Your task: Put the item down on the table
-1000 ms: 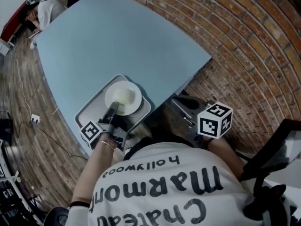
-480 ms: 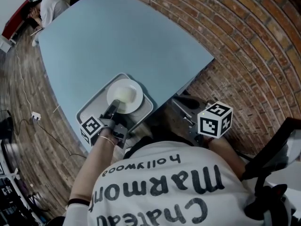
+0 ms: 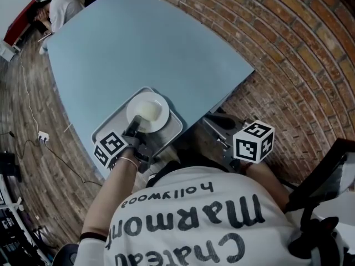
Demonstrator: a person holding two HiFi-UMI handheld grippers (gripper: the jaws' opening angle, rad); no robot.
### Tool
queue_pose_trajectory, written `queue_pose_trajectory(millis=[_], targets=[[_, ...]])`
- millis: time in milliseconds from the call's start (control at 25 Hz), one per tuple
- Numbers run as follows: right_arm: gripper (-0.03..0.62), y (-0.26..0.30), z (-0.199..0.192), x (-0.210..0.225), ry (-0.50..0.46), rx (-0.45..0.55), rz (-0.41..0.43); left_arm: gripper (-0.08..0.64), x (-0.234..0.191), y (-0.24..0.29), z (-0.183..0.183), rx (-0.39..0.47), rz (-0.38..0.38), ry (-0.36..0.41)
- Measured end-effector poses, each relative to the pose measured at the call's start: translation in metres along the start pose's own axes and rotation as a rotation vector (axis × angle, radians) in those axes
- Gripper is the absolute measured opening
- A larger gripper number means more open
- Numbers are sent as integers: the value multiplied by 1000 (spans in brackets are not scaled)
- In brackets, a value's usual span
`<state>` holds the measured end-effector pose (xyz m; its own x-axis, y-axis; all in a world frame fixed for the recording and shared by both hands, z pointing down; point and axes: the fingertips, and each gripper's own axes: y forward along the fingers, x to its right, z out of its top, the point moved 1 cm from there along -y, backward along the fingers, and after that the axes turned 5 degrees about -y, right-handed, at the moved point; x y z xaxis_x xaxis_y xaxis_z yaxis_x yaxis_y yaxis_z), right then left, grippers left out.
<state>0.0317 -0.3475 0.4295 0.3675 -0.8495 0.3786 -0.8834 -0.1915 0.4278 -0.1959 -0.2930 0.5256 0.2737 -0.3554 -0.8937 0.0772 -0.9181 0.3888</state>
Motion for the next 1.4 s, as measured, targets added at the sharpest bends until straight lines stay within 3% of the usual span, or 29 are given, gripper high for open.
queue_pose_trajectory(millis=[600, 840, 1240, 1400], targets=[[18, 5, 1, 1, 8, -1, 10, 133, 5, -2, 12, 29, 133, 293], [18, 5, 1, 3, 7, 1, 11, 138, -3, 1, 10, -40, 246, 516], [18, 7, 2, 6, 10, 5, 31, 138, -5, 3, 8, -49, 265, 565], [18, 7, -1, 6, 8, -7, 40, 138, -8, -1, 11, -43, 293, 623]])
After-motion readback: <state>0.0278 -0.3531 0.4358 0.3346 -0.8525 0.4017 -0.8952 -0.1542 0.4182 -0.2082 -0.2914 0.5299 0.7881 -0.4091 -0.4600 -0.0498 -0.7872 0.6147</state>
